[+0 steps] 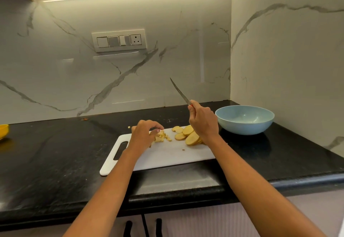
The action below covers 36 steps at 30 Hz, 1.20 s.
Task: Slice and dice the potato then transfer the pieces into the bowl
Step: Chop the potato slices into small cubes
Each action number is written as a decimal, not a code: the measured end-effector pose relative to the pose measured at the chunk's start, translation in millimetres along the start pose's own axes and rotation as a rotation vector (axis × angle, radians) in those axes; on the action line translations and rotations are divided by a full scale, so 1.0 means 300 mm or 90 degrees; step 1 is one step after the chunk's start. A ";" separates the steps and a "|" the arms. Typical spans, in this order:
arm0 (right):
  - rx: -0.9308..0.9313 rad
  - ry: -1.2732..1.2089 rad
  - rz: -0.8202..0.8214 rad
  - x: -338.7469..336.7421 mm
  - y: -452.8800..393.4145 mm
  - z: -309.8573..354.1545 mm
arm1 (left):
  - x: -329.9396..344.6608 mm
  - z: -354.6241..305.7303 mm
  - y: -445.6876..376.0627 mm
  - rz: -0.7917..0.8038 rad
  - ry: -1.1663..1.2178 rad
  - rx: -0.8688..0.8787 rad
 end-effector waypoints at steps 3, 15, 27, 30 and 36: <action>0.000 -0.007 -0.003 0.002 -0.002 0.002 | 0.036 -0.065 -0.010 0.034 0.024 0.016; -0.001 -0.026 -0.006 0.004 -0.010 0.007 | 0.171 -0.121 -0.038 0.226 -0.074 0.000; 0.015 -0.038 -0.027 -0.008 -0.008 -0.006 | 0.048 -0.123 -0.046 -0.040 -0.217 0.011; 0.019 -0.041 -0.026 -0.006 -0.009 -0.011 | 0.032 -0.101 -0.044 -0.052 -0.142 -0.015; 0.034 -0.043 -0.013 -0.006 -0.003 -0.017 | -0.022 -0.092 0.014 -0.090 -0.024 -0.038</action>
Point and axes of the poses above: each hand's wrist, its own y-axis away from the middle knuckle, its own x-axis out of the palm, z = x × y, the point moved 6 cm from there along -y, towards the middle knuckle, and after that the axes turned 5 degrees about -y, right-handed, at the moved point
